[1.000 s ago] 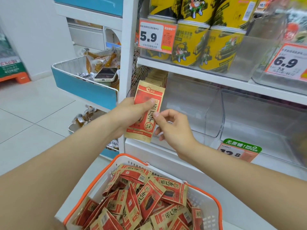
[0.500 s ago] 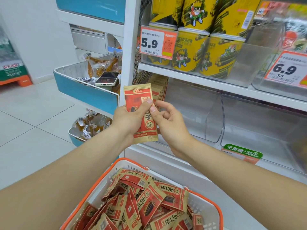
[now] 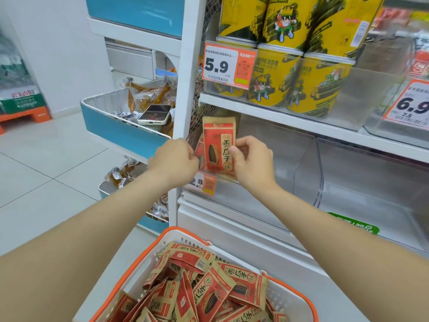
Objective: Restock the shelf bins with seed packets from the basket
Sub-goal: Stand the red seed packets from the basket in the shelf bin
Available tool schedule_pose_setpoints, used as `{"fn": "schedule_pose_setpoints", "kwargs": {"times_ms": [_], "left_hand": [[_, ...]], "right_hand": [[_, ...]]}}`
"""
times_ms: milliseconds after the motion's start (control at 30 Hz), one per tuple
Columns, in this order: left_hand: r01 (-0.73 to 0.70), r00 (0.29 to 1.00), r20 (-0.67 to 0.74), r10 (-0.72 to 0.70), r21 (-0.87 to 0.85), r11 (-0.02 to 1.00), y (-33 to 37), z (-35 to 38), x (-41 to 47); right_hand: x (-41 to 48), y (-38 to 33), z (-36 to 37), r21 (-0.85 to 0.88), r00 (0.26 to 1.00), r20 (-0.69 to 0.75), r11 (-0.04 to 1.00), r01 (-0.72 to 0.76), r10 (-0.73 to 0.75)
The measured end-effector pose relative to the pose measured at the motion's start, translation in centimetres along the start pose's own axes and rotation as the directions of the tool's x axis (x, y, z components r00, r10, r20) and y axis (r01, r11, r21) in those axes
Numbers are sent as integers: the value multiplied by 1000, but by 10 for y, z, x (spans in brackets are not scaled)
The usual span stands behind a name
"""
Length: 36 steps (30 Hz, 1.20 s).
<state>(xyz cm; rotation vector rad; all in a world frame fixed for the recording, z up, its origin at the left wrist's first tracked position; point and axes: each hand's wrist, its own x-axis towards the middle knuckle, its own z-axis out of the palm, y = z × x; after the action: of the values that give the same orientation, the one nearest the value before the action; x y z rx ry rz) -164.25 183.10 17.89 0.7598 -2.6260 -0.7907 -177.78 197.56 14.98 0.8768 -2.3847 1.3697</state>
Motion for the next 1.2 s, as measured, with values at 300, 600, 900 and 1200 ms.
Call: {"fn": "schedule_pose_setpoints", "kwargs": {"times_ms": [300,600,900,1200], "left_hand": [[-249,967,59,248,422,872,-11,8,12],[-308,951,88,296,346,886,-8,12,26],[-329,935,-49,350,244,912,0,21,34],[-365,919,-42,392,286,886,-3,24,41]], "right_hand": [[14,-13,41,-9,812,448,911,-413,373],[32,3,51,-11,578,664,779,-627,475],[39,11,67,-103,813,438,919,-379,385],[48,5,36,-246,558,712,895,-372,427]]}}
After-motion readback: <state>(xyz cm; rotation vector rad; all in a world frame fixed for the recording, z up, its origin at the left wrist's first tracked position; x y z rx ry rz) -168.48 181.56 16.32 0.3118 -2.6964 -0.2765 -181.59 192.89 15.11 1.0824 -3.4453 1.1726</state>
